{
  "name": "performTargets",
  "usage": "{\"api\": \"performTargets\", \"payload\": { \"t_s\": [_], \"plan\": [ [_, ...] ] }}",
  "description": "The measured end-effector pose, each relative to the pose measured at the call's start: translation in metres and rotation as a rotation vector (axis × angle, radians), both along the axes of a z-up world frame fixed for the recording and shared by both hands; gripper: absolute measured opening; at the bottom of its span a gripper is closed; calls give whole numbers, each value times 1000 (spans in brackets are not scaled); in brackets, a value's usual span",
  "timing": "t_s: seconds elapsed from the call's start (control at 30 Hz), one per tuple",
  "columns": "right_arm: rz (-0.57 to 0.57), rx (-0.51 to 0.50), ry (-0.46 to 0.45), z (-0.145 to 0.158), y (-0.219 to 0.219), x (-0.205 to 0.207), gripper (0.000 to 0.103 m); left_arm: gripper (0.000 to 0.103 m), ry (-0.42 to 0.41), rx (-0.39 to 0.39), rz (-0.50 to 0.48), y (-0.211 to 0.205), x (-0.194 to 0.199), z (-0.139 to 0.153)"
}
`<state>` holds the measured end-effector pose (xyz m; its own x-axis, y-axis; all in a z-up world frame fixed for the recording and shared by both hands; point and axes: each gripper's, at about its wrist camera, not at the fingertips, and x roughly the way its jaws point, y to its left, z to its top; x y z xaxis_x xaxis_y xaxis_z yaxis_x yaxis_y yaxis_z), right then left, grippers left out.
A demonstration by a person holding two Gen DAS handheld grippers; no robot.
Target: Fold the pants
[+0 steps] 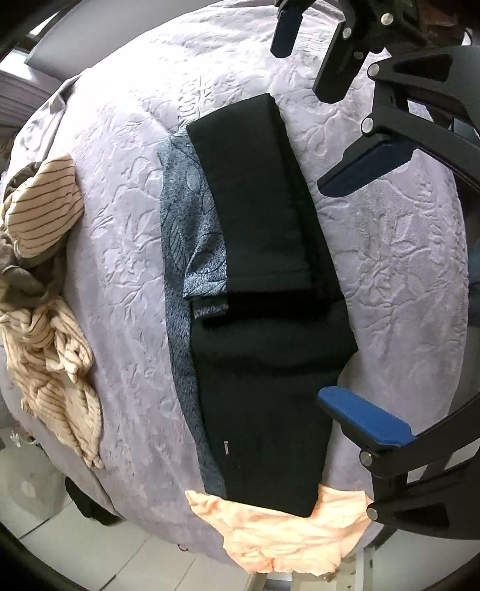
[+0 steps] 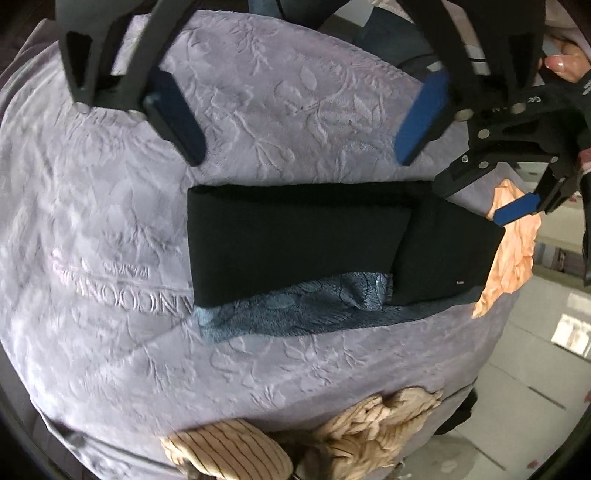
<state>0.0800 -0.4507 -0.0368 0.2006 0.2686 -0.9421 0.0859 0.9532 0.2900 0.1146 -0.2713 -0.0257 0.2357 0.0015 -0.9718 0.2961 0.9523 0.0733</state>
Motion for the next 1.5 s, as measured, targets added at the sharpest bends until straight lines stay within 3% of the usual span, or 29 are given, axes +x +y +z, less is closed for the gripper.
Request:
{"api": "performTargets", "payload": {
  "t_s": [0.33,0.9,1.5],
  "plan": [
    [20,2,3,3,1,1,103,103,8,14,69,14,-3,4],
    [-41,5,42,-8,14,4,103,103,14,28,52,49,-2,-3],
    [-29,-59,95,-19,155,34,103,103,49,-52,116,198,37,-27]
  ]
}}
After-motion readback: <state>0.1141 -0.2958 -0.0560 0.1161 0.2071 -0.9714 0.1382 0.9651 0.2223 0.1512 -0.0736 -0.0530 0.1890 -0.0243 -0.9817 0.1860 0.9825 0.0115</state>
